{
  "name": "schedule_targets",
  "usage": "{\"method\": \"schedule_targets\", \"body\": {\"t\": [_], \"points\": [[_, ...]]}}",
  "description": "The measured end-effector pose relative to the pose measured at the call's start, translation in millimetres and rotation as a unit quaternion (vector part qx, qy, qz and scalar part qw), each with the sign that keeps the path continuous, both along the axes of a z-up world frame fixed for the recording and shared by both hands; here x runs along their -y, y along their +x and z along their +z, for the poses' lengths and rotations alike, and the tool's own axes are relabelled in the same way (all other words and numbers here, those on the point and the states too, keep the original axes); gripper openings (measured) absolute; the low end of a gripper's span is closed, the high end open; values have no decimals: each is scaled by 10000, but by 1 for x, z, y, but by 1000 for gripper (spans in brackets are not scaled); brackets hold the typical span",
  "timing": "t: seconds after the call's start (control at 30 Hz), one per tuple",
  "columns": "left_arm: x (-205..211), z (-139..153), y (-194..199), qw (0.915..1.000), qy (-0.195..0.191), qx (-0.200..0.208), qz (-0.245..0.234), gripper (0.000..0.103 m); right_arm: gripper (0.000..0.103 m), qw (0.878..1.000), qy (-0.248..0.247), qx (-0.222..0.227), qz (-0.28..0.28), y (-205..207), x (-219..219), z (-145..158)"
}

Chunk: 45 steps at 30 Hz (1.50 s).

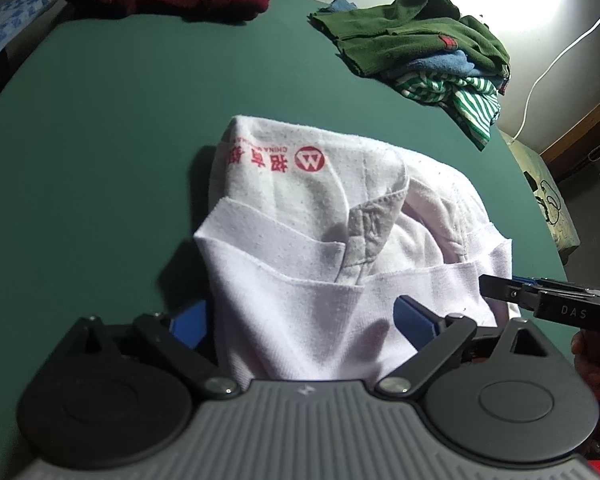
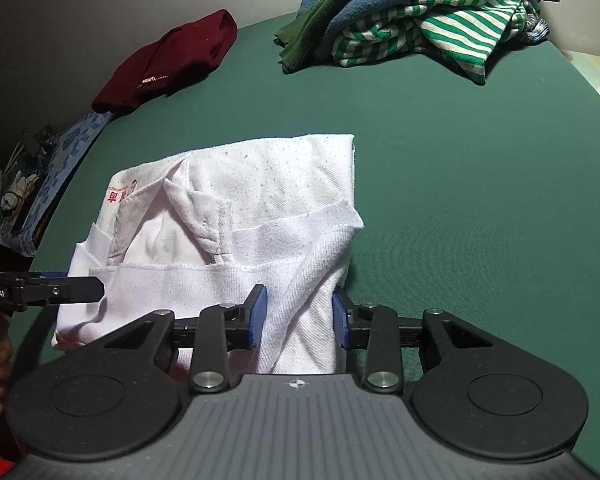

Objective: Fold clothes

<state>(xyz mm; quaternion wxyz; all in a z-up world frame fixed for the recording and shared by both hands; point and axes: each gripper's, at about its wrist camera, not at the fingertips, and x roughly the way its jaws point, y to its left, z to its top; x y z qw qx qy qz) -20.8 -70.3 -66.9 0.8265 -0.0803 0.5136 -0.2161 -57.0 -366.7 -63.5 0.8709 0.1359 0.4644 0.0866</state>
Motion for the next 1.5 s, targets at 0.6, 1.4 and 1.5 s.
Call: {"method": "schedule_targets", "body": {"t": [0.6, 1.4, 1.5], "points": [[16, 1, -4, 9982, 562, 180, -63, 83, 29, 9994, -339, 87, 72, -1, -12, 1], [25, 0, 1, 9972, 699, 178, -199, 89, 32, 9993, -338, 140, 105, 5, -14, -1], [25, -1, 4, 9978, 598, 112, -257, 98, 33, 9993, -317, 146, 106, 5, -13, -1]]}}
